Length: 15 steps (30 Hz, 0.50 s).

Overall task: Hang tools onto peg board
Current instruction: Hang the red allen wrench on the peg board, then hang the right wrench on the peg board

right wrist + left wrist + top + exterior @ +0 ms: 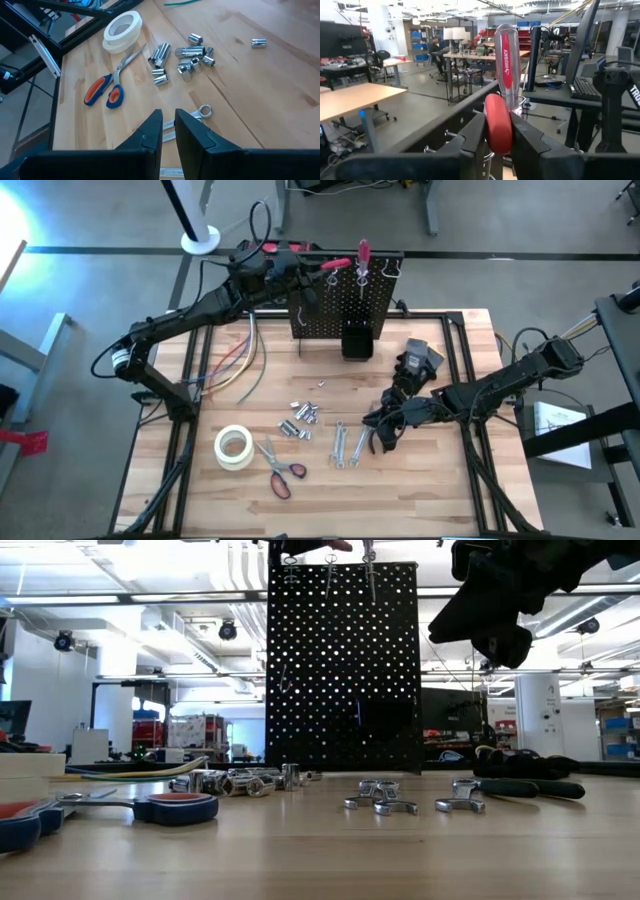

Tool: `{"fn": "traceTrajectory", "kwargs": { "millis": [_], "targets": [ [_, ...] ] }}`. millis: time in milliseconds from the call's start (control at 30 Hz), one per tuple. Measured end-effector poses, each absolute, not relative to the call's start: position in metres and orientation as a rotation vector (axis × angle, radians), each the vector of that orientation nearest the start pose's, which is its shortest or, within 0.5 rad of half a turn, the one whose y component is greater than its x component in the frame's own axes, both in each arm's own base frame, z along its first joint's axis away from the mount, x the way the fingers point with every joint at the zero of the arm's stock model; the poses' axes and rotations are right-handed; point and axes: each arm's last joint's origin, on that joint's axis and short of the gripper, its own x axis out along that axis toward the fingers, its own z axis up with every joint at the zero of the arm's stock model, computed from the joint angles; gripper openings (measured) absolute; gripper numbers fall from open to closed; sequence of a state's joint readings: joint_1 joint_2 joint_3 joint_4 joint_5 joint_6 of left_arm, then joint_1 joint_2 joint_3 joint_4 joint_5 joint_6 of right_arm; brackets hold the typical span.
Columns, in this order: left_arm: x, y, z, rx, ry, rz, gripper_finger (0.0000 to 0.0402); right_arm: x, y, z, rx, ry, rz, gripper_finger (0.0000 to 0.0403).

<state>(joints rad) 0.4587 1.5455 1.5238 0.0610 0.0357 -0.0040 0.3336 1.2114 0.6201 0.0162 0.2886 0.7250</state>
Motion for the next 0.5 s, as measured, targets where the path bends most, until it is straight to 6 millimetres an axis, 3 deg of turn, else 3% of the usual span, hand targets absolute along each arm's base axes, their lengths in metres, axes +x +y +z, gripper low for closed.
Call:
{"fn": "traceTrajectory", "kwargs": {
  "millis": [267, 500],
  "targets": [
    [0.315, 0.154, 0.429, -0.035, -0.037, 0.419, 0.0133, 0.233, 0.072, 0.212, 0.538, 0.535, -0.157, 0.0039],
    [0.303, 0.151, 0.433, -0.029, -0.002, 0.495, 0.0147, 0.233, 0.072, 0.212, 0.539, 0.537, -0.156, 0.0039]
  ]
}}
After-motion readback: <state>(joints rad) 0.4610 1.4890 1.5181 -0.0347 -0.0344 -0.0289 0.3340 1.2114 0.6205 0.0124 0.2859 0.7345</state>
